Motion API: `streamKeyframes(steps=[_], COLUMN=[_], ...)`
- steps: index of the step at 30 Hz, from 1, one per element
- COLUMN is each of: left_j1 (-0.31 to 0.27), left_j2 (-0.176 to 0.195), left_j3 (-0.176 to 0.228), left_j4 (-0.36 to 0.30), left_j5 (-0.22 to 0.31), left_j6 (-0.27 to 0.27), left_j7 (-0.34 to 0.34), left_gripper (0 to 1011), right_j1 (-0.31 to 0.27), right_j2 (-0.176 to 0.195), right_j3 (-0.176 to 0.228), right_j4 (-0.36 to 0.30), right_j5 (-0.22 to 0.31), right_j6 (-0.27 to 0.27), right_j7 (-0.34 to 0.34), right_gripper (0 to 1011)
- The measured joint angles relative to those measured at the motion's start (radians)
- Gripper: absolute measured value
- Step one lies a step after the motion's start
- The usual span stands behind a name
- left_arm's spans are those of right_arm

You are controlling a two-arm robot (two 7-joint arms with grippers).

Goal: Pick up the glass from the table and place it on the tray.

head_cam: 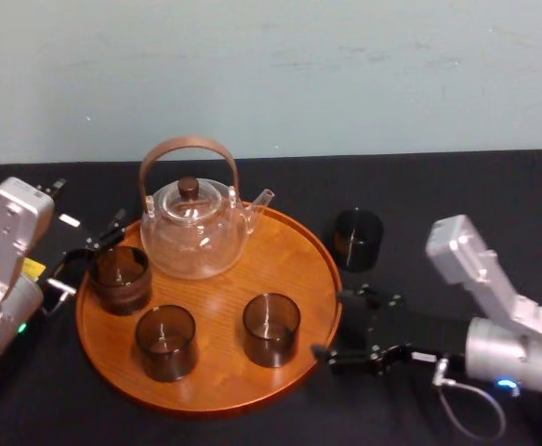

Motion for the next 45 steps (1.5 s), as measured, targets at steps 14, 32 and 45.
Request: streamKeyframes(steps=[14, 32, 45], left_j1=[0.0, 0.0, 0.0], left_j2=[0.0, 0.0, 0.0], left_j3=[0.0, 0.0, 0.0], left_j4=[0.0, 0.0, 0.0], left_j5=[0.0, 0.0, 0.0], left_j6=[0.0, 0.0, 0.0], left_j7=[0.0, 0.0, 0.0], left_gripper=[1001, 1001, 1001], right_j1=[-0.119, -0.063, 0.039], right_j2=[0.026, -0.085, -0.147], right_j3=[0.167, 0.213, 0.173], right_j4=[-0.032, 0.045, 0.142], right_j5=[0.078, 0.031, -0.039], right_j6=[-0.006, 0.132, 0.171], right_j7=[-0.168, -0.327, -0.307], right_gripper=[1002, 1002, 1002])
